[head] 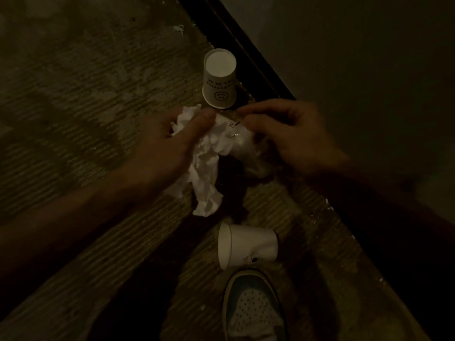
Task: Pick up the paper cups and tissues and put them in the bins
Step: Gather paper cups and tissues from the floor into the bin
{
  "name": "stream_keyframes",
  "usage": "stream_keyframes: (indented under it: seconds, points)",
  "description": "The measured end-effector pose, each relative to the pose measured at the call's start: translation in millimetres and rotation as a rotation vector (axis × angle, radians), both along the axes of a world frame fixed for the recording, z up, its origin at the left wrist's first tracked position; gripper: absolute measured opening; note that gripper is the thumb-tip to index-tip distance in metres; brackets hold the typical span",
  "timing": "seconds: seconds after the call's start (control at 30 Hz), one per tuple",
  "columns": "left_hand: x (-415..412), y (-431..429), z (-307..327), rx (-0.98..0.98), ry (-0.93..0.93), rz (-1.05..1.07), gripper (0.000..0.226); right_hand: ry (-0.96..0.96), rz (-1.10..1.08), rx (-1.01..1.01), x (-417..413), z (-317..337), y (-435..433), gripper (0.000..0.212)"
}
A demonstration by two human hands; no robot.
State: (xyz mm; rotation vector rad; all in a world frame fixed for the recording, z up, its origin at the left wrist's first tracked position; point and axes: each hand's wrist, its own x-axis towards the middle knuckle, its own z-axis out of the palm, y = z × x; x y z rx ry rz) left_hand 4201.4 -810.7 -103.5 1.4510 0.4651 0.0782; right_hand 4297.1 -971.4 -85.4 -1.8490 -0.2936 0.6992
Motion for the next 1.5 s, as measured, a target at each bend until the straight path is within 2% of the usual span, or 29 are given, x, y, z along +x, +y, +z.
stream_keyframes:
  seconds: [0.03, 0.07, 0.13, 0.17, 0.27, 0.43, 0.53, 0.63, 0.83, 0.9, 1.0, 1.17, 1.27, 1.3, 1.37, 1.4, 1.47, 1.5]
  points:
    - [-0.7, 4.4, -3.0, 0.003, 0.025, 0.021, 0.031, -0.108, -0.031, -0.102, 0.0, -7.0, -6.1, 0.020]
    - [-1.6, 7.9, -5.2, 0.014, 0.045, 0.036, 0.032, -0.173, -0.026, -0.206, -2.7, -14.2, -12.3, 0.036]
    - [-3.1, 11.5, -11.7, 0.069, 0.077, 0.045, 0.034, -0.204, 0.061, -0.378, -13.5, -31.0, -23.4, 0.062]
    - [-3.9, 11.8, -14.9, 0.087, 0.087, 0.050, 0.034, -0.224, 0.115, -0.419, -19.0, -39.3, -26.7, 0.063]
    - [-7.8, 7.1, -22.9, 0.116, 0.056, 0.050, 0.040, -0.330, 0.125, -0.449, -25.8, -58.4, -31.6, 0.044]
    - [-13.2, 3.9, -31.3, 0.036, 0.147, 0.034, 0.037, -0.308, 0.036, -0.322, -30.0, -57.4, -30.8, 0.011]
    - [-28.3, -1.8, -26.1, 0.054, 0.211, 0.093, 0.036, -0.243, -0.087, -0.279, -41.3, -51.5, -32.6, 0.016]
    - [-54.8, -11.7, -8.8, 0.020, 0.301, 0.113, 0.028, -0.036, -0.207, -0.319, -59.4, -35.9, -43.5, 0.041]
    - [-101.5, -49.1, 59.4, -0.050, 0.508, 0.210, 0.023, 0.416, -0.310, -0.292, -142.6, 35.7, -89.9, 0.040]
    - [-121.2, -72.6, 89.7, -0.095, 0.570, 0.215, 0.025, 0.586, -0.344, -0.255, -174.1, 67.9, -101.8, 0.050]
    - [-150.1, -106.7, 139.1, -0.153, 0.628, 0.136, 0.031, 0.767, -0.520, -0.117, -214.4, 124.1, -120.7, 0.064]
    - [-190.7, -152.0, 217.1, -0.368, 0.654, 0.080, 0.039, 0.845, -0.631, 0.041, -275.7, 204.7, -149.8, 0.044]
    - [-219.1, -179.6, 260.2, -0.482, 0.626, 0.045, 0.028, 0.873, -0.730, 0.191, -313.5, 251.0, -162.4, 0.040]
    - [-228.0, -188.5, 275.2, -0.383, 0.601, 0.073, 0.027, 0.871, -0.757, 0.228, -326.6, 266.3, -166.3, 0.039]
    - [-241.8, -207.9, 302.1, -0.262, 0.666, 0.148, 0.031, 0.832, -0.794, 0.256, -351.7, 297.0, -174.9, 0.033]
    - [-250.8, -219.3, 316.6, -0.269, 0.670, 0.123, 0.032, 0.814, -0.800, 0.260, -362.5, 311.7, -180.1, 0.037]
    - [-268.6, -241.6, 340.5, -0.308, 0.765, -0.088, 0.048, 0.790, -0.809, 0.290, -383.1, 336.3, -197.0, 0.060]
    - [-278.1, -249.8, 347.3, -0.381, 0.796, -0.187, 0.053, 0.763, -0.812, 0.327, -394.0, 346.7, -208.8, 0.060]
